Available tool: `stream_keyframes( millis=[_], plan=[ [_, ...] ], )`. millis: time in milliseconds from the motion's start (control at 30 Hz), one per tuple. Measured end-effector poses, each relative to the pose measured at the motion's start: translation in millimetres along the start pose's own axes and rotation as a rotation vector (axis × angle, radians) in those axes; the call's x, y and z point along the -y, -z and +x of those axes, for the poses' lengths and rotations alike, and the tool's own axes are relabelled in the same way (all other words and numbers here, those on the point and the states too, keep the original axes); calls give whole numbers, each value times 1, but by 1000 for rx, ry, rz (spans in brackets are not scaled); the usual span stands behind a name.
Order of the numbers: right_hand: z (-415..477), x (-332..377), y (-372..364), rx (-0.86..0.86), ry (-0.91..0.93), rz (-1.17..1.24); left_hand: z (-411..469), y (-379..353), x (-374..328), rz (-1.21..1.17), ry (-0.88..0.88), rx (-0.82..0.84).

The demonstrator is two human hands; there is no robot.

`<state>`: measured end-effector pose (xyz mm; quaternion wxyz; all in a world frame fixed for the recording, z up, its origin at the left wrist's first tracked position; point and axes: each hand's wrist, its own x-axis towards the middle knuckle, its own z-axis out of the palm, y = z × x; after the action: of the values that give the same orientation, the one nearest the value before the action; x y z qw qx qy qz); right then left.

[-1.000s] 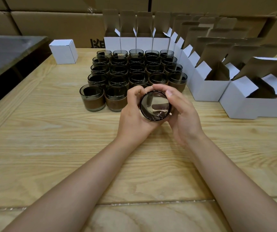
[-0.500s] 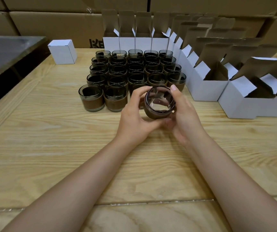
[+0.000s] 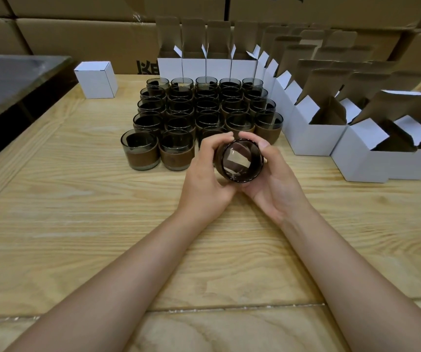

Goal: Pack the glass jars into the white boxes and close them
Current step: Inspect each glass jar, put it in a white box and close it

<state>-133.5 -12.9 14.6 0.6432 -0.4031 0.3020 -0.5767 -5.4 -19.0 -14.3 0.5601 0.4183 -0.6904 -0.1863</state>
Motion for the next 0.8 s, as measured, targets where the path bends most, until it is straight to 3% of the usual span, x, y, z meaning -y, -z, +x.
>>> stream_keyframes(
  millis=[300, 467, 800],
  plan=[
    [-7, 4, -5, 45, 73, -259, 1, 1, 1, -50, 44, 3],
    [-5, 7, -4, -2, 119, -525, -1, 4, -9, 50, 37, -21],
    [-1, 0, 15, -145, 135, -867, -6, 7, -21, 251, 107, 155]
  ],
)
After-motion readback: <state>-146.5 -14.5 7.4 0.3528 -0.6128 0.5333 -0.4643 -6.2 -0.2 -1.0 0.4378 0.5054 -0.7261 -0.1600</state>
